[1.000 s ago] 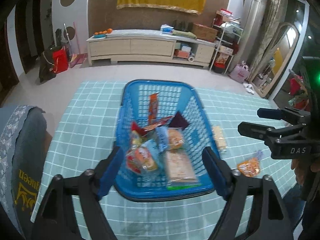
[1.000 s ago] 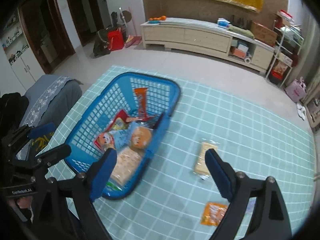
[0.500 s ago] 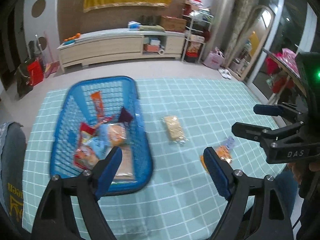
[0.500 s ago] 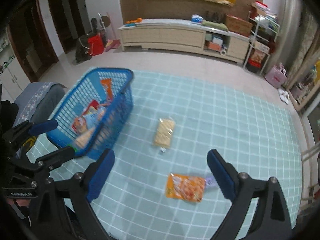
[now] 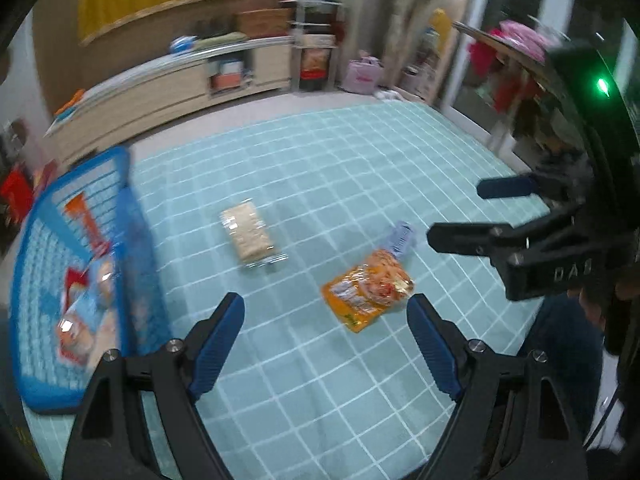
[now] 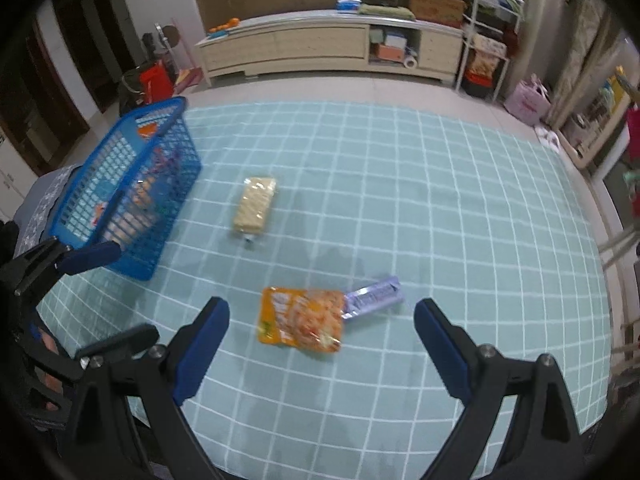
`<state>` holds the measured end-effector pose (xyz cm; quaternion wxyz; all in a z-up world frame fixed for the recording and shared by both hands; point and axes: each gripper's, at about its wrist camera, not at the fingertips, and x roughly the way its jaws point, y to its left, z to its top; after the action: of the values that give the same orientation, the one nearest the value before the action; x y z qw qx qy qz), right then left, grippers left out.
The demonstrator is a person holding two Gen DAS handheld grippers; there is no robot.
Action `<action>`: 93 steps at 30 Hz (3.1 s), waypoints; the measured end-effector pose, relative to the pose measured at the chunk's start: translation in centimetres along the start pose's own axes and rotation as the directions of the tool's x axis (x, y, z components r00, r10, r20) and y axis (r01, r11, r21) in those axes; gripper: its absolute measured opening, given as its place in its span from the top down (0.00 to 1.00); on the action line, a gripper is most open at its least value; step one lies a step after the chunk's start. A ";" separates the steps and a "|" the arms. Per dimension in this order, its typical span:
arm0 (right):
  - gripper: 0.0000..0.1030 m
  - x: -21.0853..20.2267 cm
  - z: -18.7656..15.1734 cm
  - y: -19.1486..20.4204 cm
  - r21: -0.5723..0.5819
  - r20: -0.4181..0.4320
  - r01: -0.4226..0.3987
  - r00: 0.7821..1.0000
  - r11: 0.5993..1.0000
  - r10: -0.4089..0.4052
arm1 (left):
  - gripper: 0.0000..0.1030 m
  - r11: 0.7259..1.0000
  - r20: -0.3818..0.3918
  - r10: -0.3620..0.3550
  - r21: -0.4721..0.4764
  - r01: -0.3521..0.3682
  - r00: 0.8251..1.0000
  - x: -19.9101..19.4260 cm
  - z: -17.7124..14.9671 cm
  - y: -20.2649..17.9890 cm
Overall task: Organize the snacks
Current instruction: 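Move both grippers back toward the orange bag and purple gum pack, then grasp the orange snack bag with left while right grasps the purple Doublemint pack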
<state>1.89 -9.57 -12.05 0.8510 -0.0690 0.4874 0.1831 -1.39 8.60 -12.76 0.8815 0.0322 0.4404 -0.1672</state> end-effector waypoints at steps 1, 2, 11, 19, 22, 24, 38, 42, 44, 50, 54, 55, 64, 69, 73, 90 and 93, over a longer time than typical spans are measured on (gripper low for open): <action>0.07 0.0 -0.3 -0.4 0.010 0.008 0.000 1.000 1.000 0.000 | 0.20 1.000 -0.003 -0.010 0.024 0.010 1.000 0.6 -0.1 -0.3; 0.07 -0.1 -0.7 -0.7 0.016 0.023 0.005 1.000 1.000 -0.005 | 0.20 0.999 -0.011 -0.023 0.036 0.023 1.000 1.1 -0.1 -0.5; 0.07 1.9 -4.5 -3.5 0.082 0.008 0.064 0.998 0.995 -0.065 | 0.20 0.977 -0.100 -0.136 0.152 0.151 0.986 5.7 -1.1 -1.9; 0.07 4.2 -5.4 -6.4 0.167 -0.032 0.090 0.996 0.982 -0.086 | 0.20 0.934 -0.181 -0.126 0.309 0.178 0.975 10.2 -0.4 -2.9; 0.07 4.6 -5.5 -7.3 0.185 -0.035 0.087 0.996 0.979 -0.082 | 0.20 0.915 -0.212 -0.156 0.336 0.222 0.965 11.6 -0.1 -2.9; 0.07 4.8 -5.6 -7.7 0.194 -0.037 0.085 0.996 0.977 -0.080 | 0.20 0.904 -0.229 -0.192 0.338 0.263 0.954 12.4 0.1 -2.9; 0.07 6.0 -5.6 -9.5 0.230 -0.039 0.064 0.998 0.971 -0.057 | 0.31 0.866 -0.262 -0.244 0.374 0.331 0.934 15.5 1.2 -4.5; 0.07 5.9 -5.8 -9.7 0.241 -0.040 0.065 0.998 0.968 -0.057 | 0.54 0.890 -0.252 -0.216 0.347 0.297 0.943 15.1 1.3 -4.0; 0.07 5.8 -5.8 -9.8 0.244 -0.040 0.066 0.998 0.967 -0.058 | 0.64 0.893 -0.258 -0.205 0.345 0.288 0.944 15.1 1.2 -3.8; 0.07 5.4 -5.3 -9.5 0.257 -0.030 0.056 0.998 0.965 -0.049 | 0.71 0.918 -0.252 -0.125 0.338 0.208 0.960 14.5 0.9 -3.8; 0.07 5.2 -4.7 -9.2 0.257 -0.034 0.039 0.999 0.966 -0.032 | 0.71 0.942 -0.199 -0.090 0.302 0.148 0.976 12.6 1.1 -3.3; 0.07 5.2 -4.4 -9.0 0.246 -0.035 0.042 0.999 0.968 -0.034 | 0.71 0.949 -0.179 -0.088 0.282 0.137 0.980 11.9 1.3 -3.0; 0.01 7.2 -1.5 -6.5 0.067 -0.053 -0.003 0.999 0.998 0.006 | 0.71 0.990 -0.098 -0.023 0.133 0.036 0.995 7.7 1.2 -1.0; 0.00 9.2 -0.5 -5.7 -0.037 -0.099 -0.001 0.995 0.999 -0.003 | 0.71 0.997 -0.104 0.015 0.082 -0.006 0.994 7.5 0.6 -0.2; 0.00 10.9 -0.2 -5.4 -0.054 -0.143 -0.037 0.989 0.998 0.029 | 0.71 0.997 -0.122 0.051 0.064 -0.044 0.991 8.3 0.1 0.2; 0.18 13.2 0.0 -3.4 -0.155 -0.147 -0.006 0.989 0.988 -0.017 | 0.71 0.998 -0.122 0.049 -0.041 -0.054 0.991 8.9 -0.3 1.6; 0.19 13.0 -0.2 -3.3 -0.163 -0.136 0.005 0.990 0.987 -0.027 | 0.71 0.998 -0.114 0.047 -0.046 -0.053 0.992 8.6 -0.2 1.6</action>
<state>8.98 -9.52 -23.47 0.8084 -0.1543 0.5278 0.2099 3.79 7.85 -19.78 0.8597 0.0313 0.4925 -0.1321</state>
